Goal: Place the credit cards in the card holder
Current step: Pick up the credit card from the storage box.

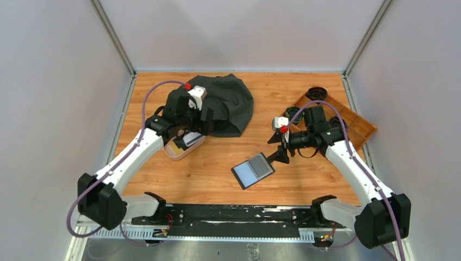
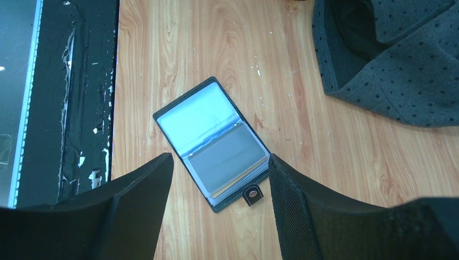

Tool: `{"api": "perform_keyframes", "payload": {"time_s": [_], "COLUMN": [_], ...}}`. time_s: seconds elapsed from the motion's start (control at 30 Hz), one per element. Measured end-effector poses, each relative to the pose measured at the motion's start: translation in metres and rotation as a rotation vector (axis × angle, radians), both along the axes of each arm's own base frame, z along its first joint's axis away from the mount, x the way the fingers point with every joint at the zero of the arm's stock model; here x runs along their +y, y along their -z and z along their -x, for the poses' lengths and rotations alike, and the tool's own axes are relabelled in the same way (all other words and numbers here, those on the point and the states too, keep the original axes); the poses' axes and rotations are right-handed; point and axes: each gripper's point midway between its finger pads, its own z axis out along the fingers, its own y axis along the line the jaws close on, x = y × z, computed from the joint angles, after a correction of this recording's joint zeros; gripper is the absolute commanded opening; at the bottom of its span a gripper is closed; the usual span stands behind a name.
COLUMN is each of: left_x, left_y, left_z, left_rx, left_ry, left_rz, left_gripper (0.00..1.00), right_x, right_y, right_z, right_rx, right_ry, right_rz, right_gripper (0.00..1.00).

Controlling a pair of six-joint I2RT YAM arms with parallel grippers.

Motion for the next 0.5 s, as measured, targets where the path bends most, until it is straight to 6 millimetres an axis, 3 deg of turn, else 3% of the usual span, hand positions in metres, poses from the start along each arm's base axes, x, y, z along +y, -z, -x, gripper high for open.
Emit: {"api": "perform_keyframes", "payload": {"time_s": [0.13,0.3,0.5], "left_x": [-0.001,0.007,0.059], "left_y": [0.03,0.05,0.078], "left_z": [-0.013,-0.032,-0.039], "left_rx": [0.097,0.14,0.225], "left_ry": [-0.013,-0.048,-0.13], "left_rz": [-0.051,-0.135,-0.253], "left_gripper": [0.88,0.69,0.6], "right_x": [0.0,0.0,0.0], "right_y": [0.002,0.005,0.005], "right_z": [-0.001,-0.002,-0.002], "right_rx": [0.005,0.012,0.012], "right_ry": [0.001,0.002,0.001], "right_rz": [0.004,0.007,0.007], "right_gripper": [0.69,0.68,0.68]}}
